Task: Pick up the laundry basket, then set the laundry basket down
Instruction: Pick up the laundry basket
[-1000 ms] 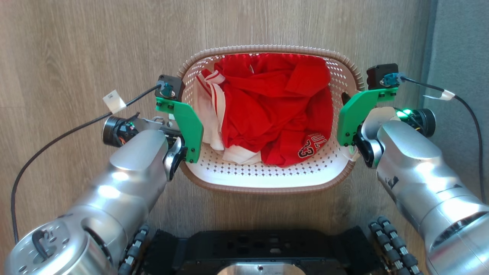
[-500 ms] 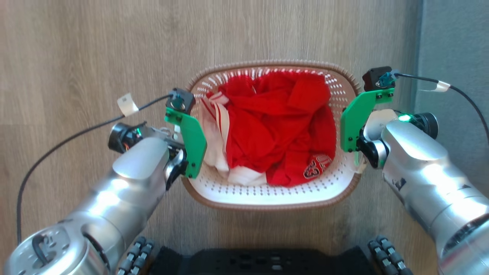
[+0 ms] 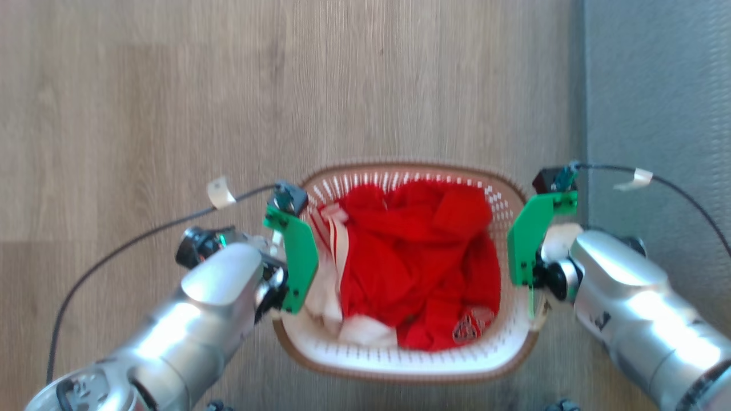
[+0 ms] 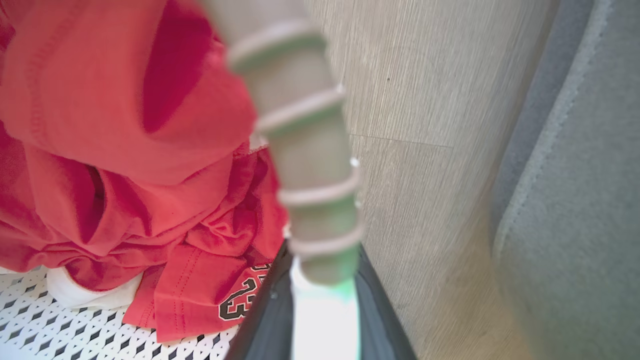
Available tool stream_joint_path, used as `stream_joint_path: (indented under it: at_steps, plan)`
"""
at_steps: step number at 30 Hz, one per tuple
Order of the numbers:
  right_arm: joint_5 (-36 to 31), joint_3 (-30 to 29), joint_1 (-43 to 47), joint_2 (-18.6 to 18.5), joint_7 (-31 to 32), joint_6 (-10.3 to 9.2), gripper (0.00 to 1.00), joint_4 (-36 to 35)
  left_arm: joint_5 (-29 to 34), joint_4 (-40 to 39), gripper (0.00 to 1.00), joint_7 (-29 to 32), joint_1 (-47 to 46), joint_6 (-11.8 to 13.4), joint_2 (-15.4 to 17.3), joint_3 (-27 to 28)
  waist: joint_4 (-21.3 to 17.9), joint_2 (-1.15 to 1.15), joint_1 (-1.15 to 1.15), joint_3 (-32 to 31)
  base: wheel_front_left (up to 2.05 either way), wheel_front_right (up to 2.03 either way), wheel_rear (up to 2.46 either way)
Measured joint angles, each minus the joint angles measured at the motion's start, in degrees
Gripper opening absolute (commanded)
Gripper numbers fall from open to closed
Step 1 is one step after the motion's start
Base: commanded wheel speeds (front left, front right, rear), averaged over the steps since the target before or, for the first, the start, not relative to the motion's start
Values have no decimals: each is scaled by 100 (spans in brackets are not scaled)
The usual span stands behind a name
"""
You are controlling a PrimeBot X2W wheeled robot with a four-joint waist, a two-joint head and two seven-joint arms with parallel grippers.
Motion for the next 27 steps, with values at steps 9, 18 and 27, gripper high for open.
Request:
stream_joint_path:
  at_steps: [9,18,27]
  plan:
    - [400,433,421,-40,366,-2,0,-180,166,-715,0,739,566,3,320,2,-41,0,0,-821,0,0,0]
    - [712,788,641,-40,556,-3,0,-383,166,-1606,0,1296,1012,26,853,3,-121,0,0,-1567,0,0,0]
    - [946,1055,838,-38,636,-8,0,-456,148,-2017,0,1455,1388,34,1109,3,-110,0,0,-2202,0,0,0]
